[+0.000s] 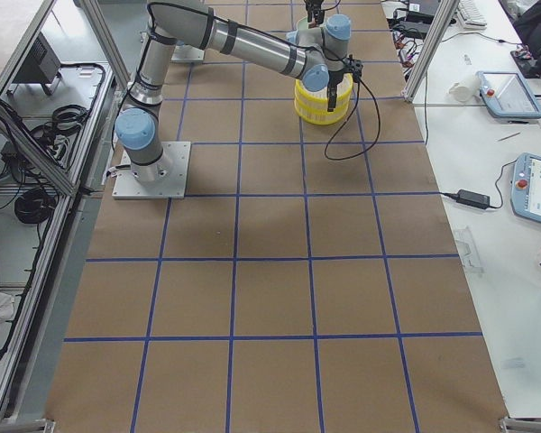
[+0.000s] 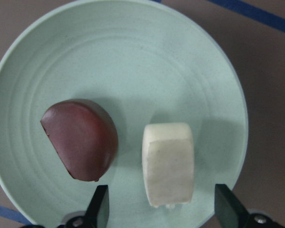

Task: Place buns in different layers of steamer
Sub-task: 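Grasp the white bun with left gripper while right gripper lifts top tier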

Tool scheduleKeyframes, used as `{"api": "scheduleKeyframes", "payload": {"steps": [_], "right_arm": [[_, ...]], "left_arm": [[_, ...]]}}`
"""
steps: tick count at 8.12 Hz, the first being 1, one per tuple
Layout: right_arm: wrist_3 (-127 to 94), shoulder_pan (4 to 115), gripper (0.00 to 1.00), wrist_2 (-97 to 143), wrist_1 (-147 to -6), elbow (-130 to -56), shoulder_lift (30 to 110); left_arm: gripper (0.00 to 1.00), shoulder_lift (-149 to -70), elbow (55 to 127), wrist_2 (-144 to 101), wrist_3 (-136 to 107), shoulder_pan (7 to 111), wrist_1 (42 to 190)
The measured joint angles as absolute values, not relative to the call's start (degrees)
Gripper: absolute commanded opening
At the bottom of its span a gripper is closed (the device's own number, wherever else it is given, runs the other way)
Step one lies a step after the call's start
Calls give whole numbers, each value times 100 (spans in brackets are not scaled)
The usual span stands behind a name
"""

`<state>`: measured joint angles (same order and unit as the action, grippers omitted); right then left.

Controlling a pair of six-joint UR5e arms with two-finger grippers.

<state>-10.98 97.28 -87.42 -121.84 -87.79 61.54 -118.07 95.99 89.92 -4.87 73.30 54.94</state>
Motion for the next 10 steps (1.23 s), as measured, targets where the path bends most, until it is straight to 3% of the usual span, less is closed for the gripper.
{"api": "scheduleKeyframes", "payload": {"steps": [1, 3, 4, 5, 6, 9, 10], "right_arm": [[-1131, 9729, 27, -8735, -12179, -8785, 6156], [-1189, 9729, 12, -8736, -12174, -8789, 6162], [-1164, 9729, 6, -8771, -12173, -8789, 6162], [-1139, 9729, 2, -8791, -12172, -8788, 6162], [-1126, 9729, 1, -8793, -12169, -8783, 6167], [-994, 9671, 0, -8770, -11992, -8658, 6363], [-881, 9591, 0, -8757, -11732, -8603, 6558]], "left_arm": [[81, -11896, 9598, 8991, -490, 7330, 5401], [76, -12015, 9590, 8984, -492, 7330, 5265], [68, -12060, 9579, 8953, -496, 7330, 5218], [52, -12086, 9568, 8860, -498, 7330, 5189], [35, -12106, 9565, 8798, -496, 7330, 5172], [0, -12141, 9544, 8754, -500, 7330, 5160], [0, -12133, 9535, 8753, -512, 7330, 5160]]}}
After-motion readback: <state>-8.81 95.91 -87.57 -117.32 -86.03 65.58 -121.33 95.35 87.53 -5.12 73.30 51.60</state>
